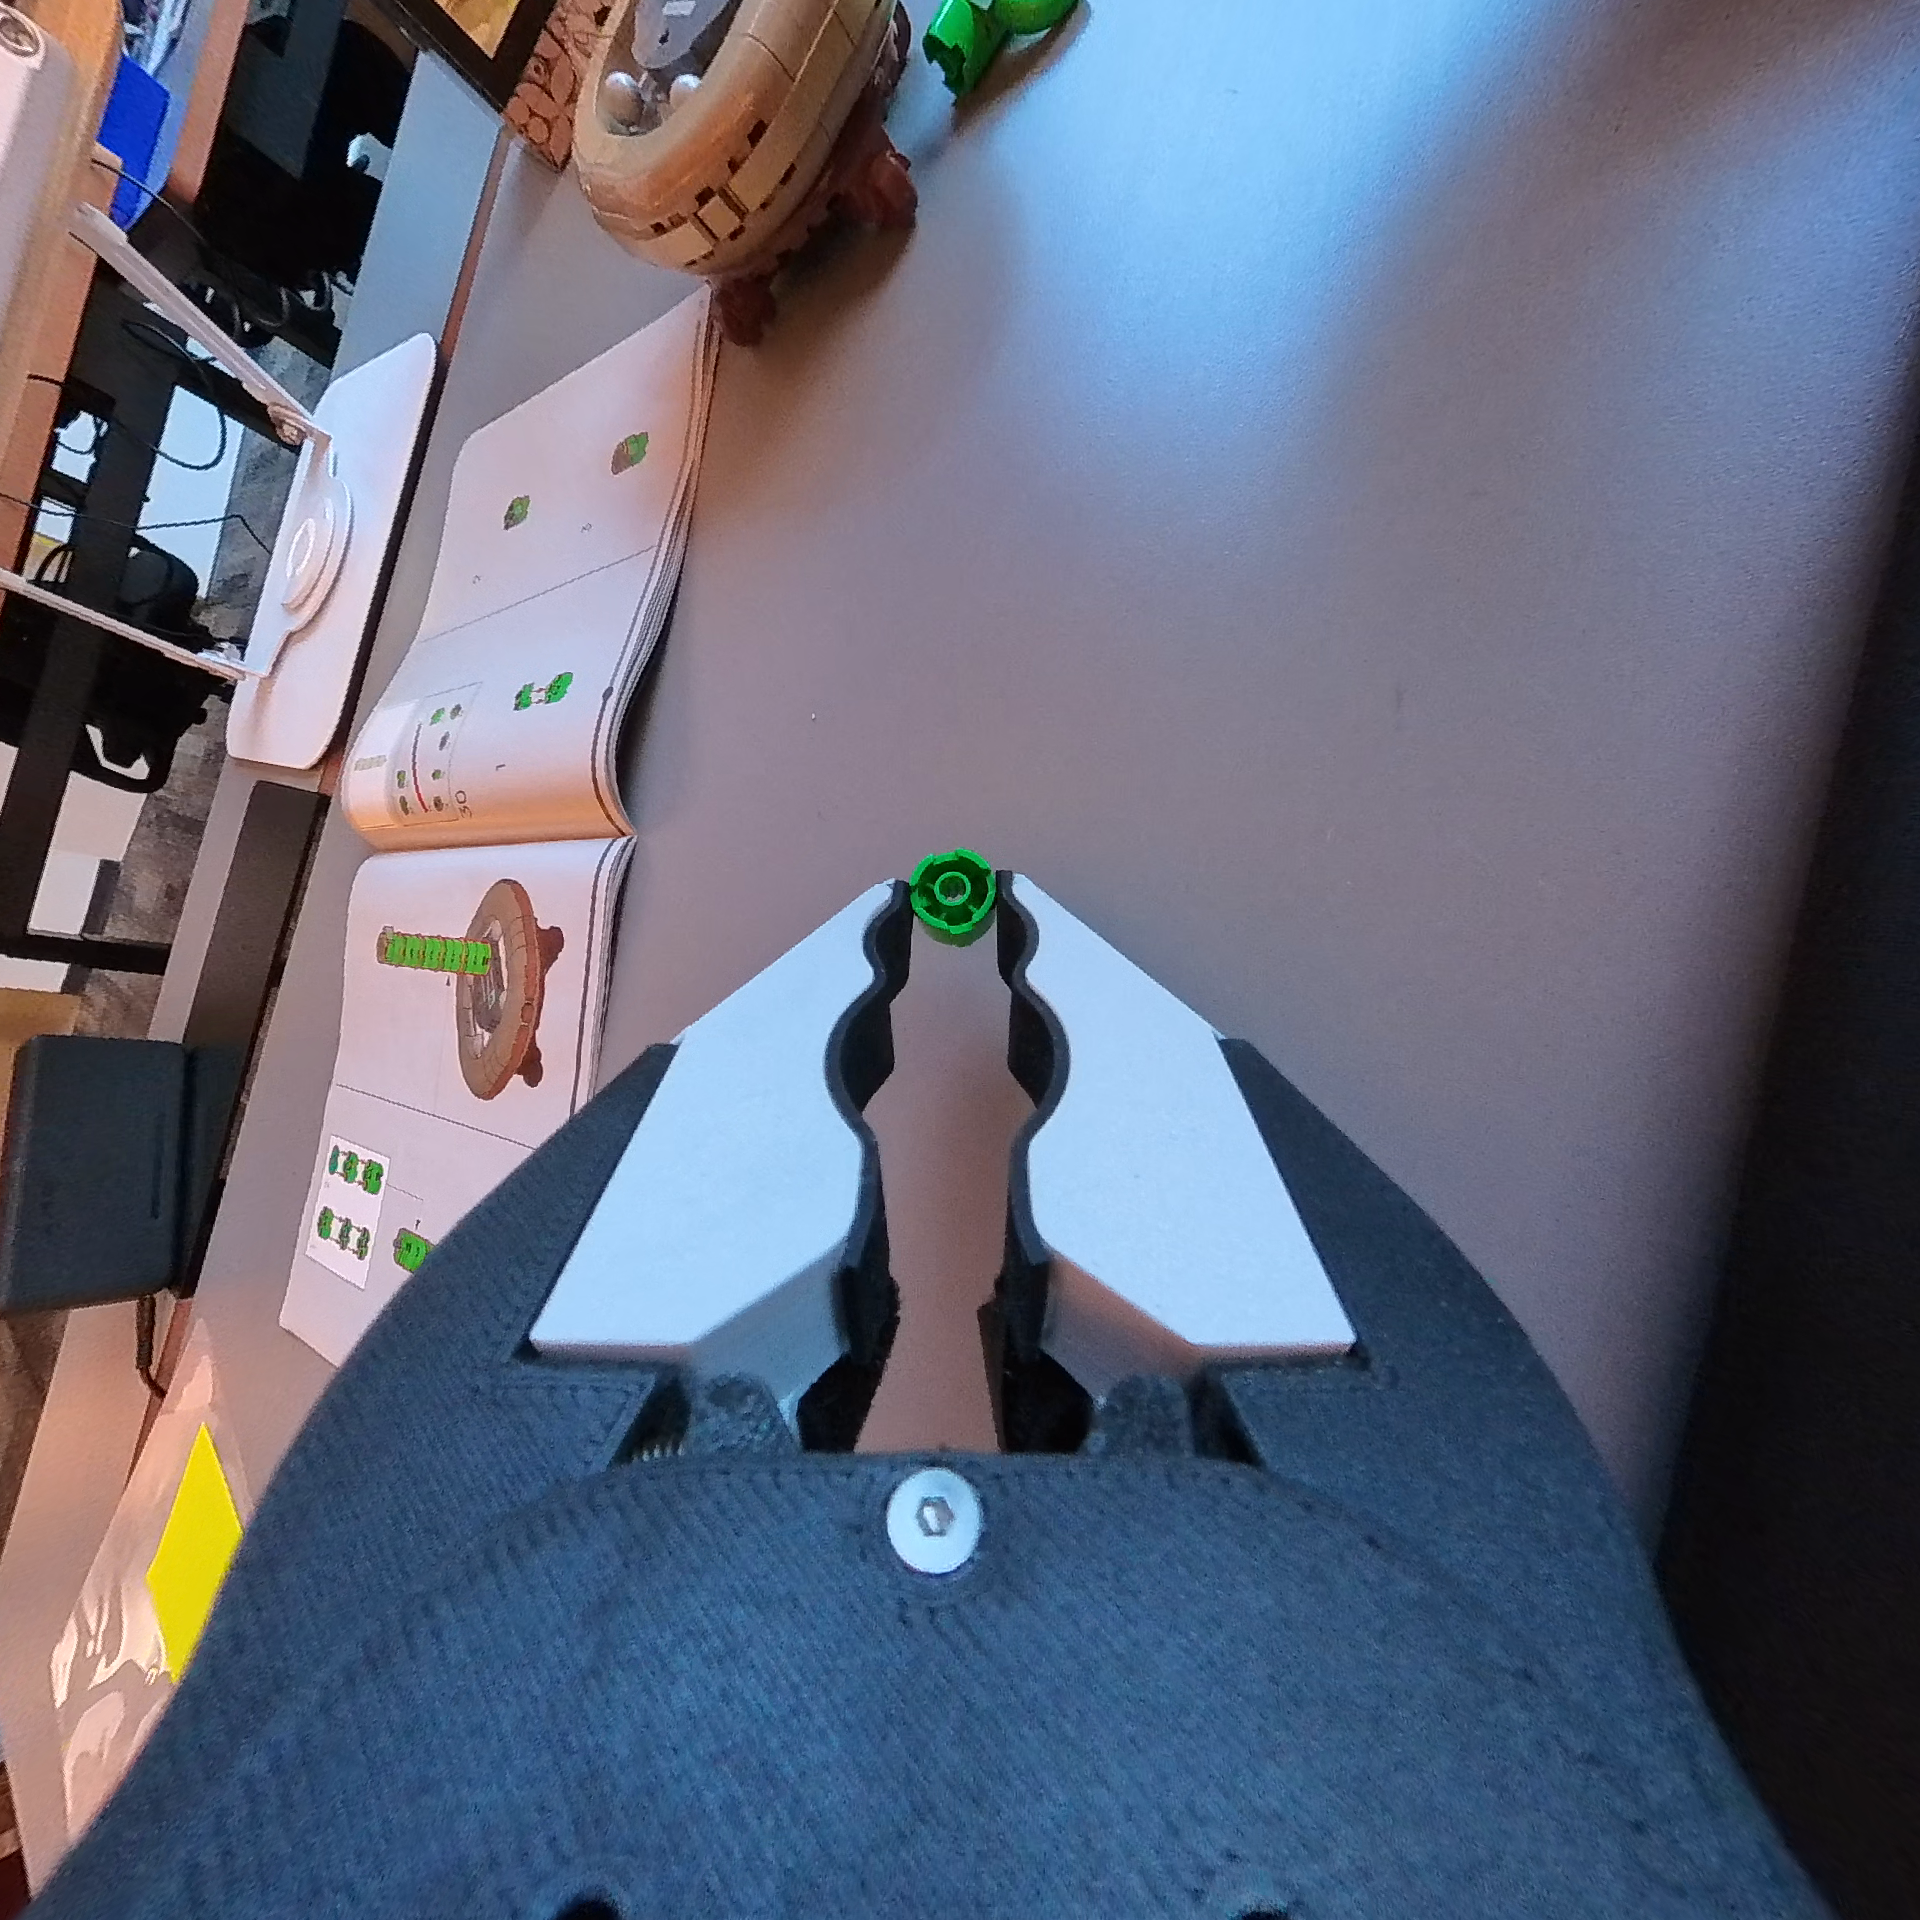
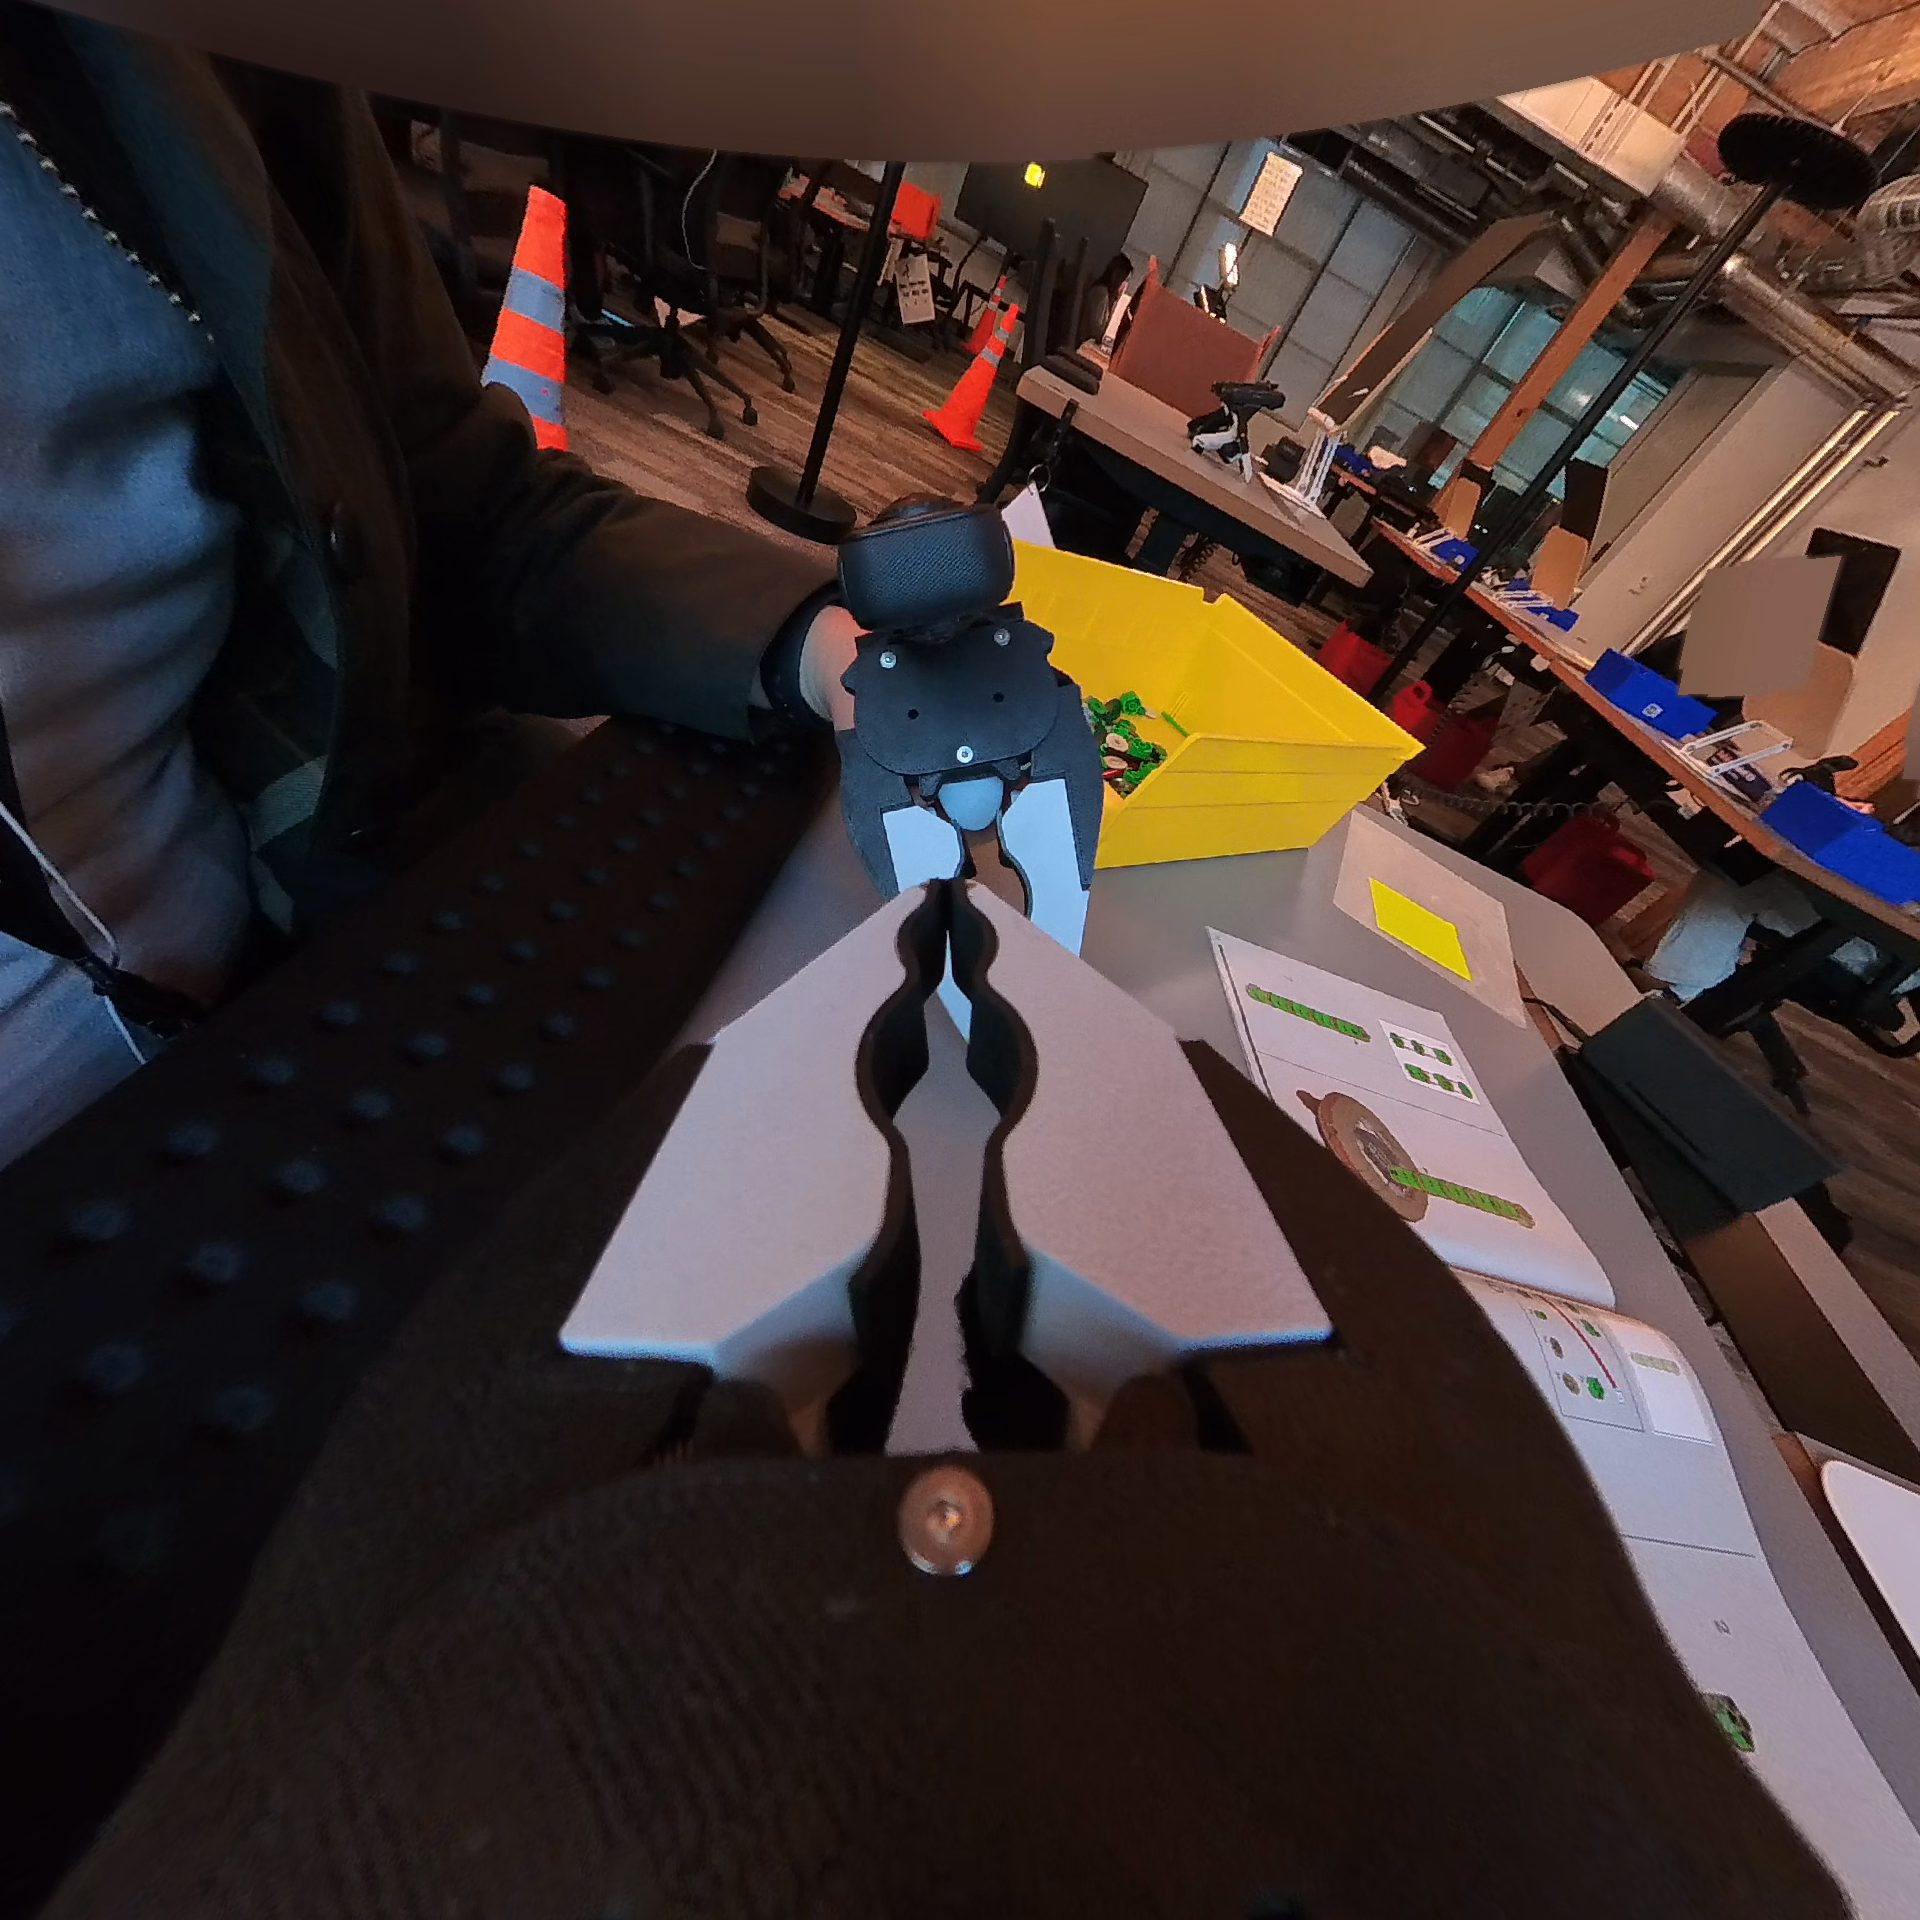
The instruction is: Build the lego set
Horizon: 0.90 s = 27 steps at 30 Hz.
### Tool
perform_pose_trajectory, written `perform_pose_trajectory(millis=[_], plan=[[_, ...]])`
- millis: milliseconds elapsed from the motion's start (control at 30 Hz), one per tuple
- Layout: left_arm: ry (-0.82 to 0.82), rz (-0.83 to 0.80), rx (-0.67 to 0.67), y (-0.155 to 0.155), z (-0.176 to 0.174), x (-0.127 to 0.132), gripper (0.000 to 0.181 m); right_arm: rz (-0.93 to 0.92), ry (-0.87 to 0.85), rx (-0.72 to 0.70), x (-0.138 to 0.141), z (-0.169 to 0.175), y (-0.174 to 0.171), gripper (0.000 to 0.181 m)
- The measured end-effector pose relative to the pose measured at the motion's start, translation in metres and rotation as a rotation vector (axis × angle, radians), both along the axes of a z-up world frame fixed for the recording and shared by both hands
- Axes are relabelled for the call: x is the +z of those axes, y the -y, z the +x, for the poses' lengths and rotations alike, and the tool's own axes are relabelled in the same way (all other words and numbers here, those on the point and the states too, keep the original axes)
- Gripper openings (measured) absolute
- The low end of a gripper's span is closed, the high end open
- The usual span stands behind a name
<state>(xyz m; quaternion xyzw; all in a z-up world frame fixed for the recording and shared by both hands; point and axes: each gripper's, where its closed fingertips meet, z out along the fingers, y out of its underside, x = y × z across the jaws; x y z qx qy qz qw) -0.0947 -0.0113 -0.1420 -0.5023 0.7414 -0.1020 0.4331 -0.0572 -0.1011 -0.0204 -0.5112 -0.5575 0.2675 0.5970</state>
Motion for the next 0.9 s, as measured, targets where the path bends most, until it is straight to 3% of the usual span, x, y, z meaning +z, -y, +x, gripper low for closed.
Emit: perform_pose_trajectory(millis=[900], plan=[[0.02,-0.008,-0.001,0.0003,0.0006,0.0036,0.015,-0.01,0.029,-0.025,-0.0082,0.0003,-0.0068,0.0]])
